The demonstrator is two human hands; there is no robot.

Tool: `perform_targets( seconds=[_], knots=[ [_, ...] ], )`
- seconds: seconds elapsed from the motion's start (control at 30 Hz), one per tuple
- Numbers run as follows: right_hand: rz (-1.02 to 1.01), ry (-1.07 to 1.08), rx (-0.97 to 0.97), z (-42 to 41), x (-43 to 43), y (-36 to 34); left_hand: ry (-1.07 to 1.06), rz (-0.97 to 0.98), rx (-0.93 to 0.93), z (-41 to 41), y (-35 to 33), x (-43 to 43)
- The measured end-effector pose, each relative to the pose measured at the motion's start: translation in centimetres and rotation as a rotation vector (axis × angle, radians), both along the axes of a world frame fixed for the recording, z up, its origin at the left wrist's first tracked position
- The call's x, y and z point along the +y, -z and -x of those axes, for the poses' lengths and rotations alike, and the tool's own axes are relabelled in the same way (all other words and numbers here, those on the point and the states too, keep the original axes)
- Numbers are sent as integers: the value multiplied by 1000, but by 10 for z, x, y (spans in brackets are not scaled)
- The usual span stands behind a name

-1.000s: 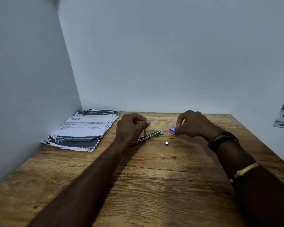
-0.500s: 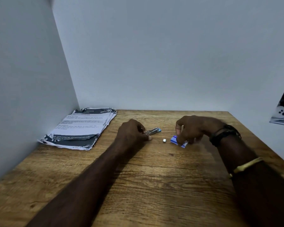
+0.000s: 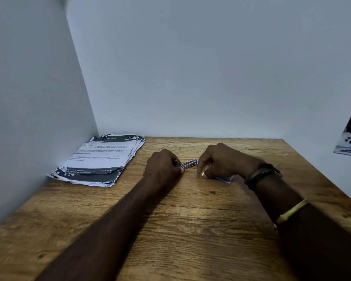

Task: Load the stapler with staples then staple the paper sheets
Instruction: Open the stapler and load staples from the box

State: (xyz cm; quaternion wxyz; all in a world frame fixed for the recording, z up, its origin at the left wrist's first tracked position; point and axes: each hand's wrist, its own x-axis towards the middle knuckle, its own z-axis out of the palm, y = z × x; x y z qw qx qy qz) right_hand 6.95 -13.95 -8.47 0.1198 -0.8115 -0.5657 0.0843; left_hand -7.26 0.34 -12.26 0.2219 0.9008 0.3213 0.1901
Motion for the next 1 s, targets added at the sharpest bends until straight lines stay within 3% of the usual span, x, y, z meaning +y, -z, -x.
perform_targets(
  seconds=[0.4,0.67,1.0],
  knots=[
    [-18,-46,-14,-1,4,4,-20,-23,-7,4,-6,-7],
    [-301,-36,-100,8,6,4,0,-147,-75,3,-9,-14],
    [-341,-18,-200,14,6,4,37,-184,-119,0,-8,-15]
  ],
)
